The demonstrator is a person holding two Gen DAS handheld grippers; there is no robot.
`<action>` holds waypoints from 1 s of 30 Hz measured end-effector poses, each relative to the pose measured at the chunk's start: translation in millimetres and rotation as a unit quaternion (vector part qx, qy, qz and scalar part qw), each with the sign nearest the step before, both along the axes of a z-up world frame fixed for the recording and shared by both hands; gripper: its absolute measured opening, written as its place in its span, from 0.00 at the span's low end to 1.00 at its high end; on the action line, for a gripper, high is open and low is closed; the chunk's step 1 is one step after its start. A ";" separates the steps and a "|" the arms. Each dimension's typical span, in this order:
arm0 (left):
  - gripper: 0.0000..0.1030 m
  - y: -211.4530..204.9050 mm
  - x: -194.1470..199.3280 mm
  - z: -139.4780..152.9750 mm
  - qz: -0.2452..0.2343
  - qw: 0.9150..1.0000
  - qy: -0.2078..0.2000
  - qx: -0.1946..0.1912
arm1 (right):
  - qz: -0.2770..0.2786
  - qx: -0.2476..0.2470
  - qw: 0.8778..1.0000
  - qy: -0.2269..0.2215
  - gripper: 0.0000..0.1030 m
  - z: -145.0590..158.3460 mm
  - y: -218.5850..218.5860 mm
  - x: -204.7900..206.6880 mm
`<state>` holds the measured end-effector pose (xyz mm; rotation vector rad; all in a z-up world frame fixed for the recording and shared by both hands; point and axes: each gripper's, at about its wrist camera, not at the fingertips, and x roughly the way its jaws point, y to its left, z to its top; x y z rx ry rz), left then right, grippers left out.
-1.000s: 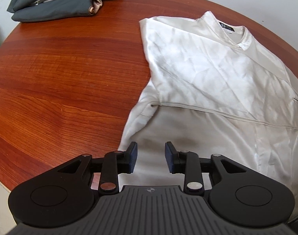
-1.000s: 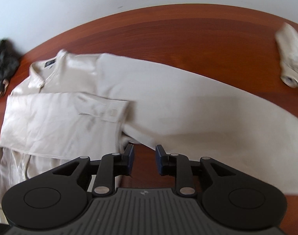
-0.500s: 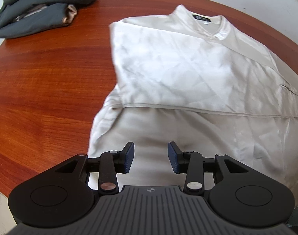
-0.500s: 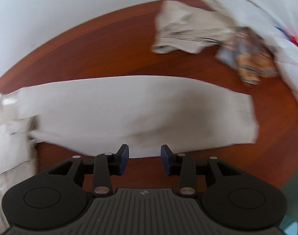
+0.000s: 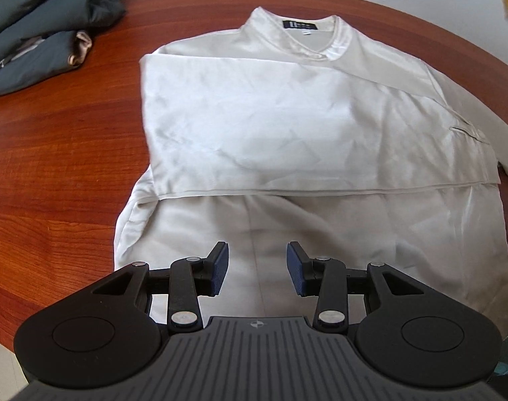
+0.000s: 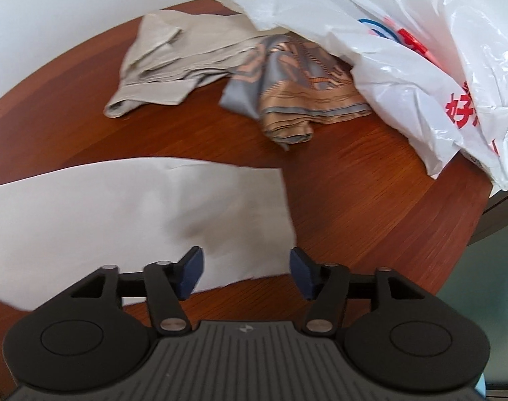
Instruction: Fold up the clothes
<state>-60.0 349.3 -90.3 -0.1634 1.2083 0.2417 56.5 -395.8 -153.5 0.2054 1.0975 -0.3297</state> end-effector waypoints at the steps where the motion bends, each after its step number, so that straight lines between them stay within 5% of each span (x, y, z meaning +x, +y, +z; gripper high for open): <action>1: 0.42 -0.8 0.0 1.0 -0.001 1.000 0.001 0.001 | -0.002 -0.003 1.000 0.004 0.70 -3.4 -2.3 2.5; 11: 0.42 5.5 -6.9 7.6 0.013 1.000 0.009 0.014 | -0.017 -0.002 1.000 0.024 0.74 -31.8 -15.0 21.2; 13: 0.42 8.0 -8.5 8.2 0.017 1.000 0.009 0.014 | -0.017 0.007 1.000 0.017 0.66 -32.1 -15.3 20.8; 18: 0.42 10.6 -11.3 7.8 0.023 1.000 0.007 0.011 | -0.005 0.034 0.999 0.006 0.21 -28.7 -8.2 22.1; 20: 0.42 11.2 -12.1 7.7 0.024 1.000 0.004 0.008 | 0.001 0.039 0.999 0.007 0.11 -27.3 -2.0 23.9; 30: 0.42 24.6 -25.0 11.6 0.042 0.999 -0.014 -0.005 | 0.045 0.055 0.995 -0.071 0.06 28.3 63.2 13.0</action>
